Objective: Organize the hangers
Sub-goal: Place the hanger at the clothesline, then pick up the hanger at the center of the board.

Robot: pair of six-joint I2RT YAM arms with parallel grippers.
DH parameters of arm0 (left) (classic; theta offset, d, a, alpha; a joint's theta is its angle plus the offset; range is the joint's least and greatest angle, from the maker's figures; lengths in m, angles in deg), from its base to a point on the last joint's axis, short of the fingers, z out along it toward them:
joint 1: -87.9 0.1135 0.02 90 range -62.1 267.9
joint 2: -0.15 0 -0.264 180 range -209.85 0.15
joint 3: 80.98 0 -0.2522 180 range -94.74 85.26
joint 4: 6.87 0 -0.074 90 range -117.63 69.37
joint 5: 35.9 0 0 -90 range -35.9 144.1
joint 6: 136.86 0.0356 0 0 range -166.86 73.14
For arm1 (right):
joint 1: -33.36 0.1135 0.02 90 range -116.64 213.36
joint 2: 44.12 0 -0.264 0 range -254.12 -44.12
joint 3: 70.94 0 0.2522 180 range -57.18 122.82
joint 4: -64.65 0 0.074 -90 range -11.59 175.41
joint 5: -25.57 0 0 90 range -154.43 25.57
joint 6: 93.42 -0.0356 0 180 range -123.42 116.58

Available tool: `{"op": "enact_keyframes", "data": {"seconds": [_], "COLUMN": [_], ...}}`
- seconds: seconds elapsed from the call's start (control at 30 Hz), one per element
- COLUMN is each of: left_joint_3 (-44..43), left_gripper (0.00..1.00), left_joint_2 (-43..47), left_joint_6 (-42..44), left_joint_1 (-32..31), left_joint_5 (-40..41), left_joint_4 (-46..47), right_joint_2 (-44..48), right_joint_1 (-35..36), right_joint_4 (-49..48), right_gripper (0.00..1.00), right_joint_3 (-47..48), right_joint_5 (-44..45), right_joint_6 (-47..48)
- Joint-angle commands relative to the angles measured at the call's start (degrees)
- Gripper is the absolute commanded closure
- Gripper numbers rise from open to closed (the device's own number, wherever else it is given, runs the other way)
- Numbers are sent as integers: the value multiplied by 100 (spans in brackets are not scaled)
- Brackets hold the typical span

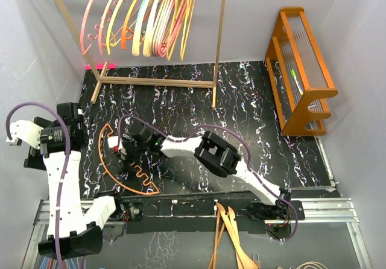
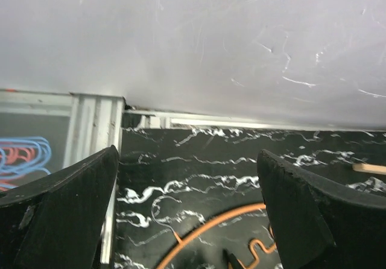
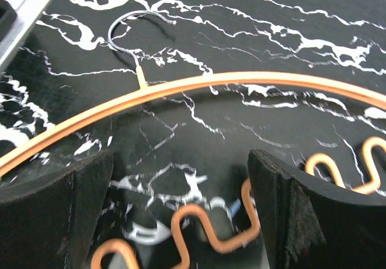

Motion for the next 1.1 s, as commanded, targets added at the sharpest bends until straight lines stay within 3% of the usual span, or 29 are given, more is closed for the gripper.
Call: {"op": "enact_keyframes", "data": {"seconds": [0.0, 0.13, 0.27, 0.57, 0.77, 0.93, 1.0, 1.07], "left_joint_3": [90, 367, 546, 726, 870, 918, 979, 1138], "left_gripper": [3, 3, 3, 3, 3, 3, 3, 3], "left_joint_2": [-386, -263, -219, -262, -254, -243, -278, -297], "left_joint_6": [537, 790, 1036, 1376, 1466, 1635, 2097, 2937], "left_joint_1": [-30, -33, -33, -51, -49, -49, -68, -121], "left_joint_5": [981, 909, 714, 233, 76, -86, -455, -1339], "left_joint_4": [120, 525, 820, 1226, 1390, 1553, 1853, 2387], "right_joint_2": [-372, -794, -1018, -519, -295, -1, 42, 76], "right_joint_1": [207, 434, 325, -729, -1080, -1256, -1350, -1489], "right_joint_4": [450, 1252, 1935, 3975, 4196, 4155, 4295, 4481], "right_gripper": [1, 2, 2, 0, 0, 0, 0, 0], "right_joint_3": [937, 1414, 1724, 1077, 536, 138, -48, -271], "right_joint_5": [751, 1921, 2949, 3045, 3827, 3943, 3956, 3907], "right_joint_6": [1210, 2191, 2252, 2273, 2463, 2359, 2316, 2248]}}
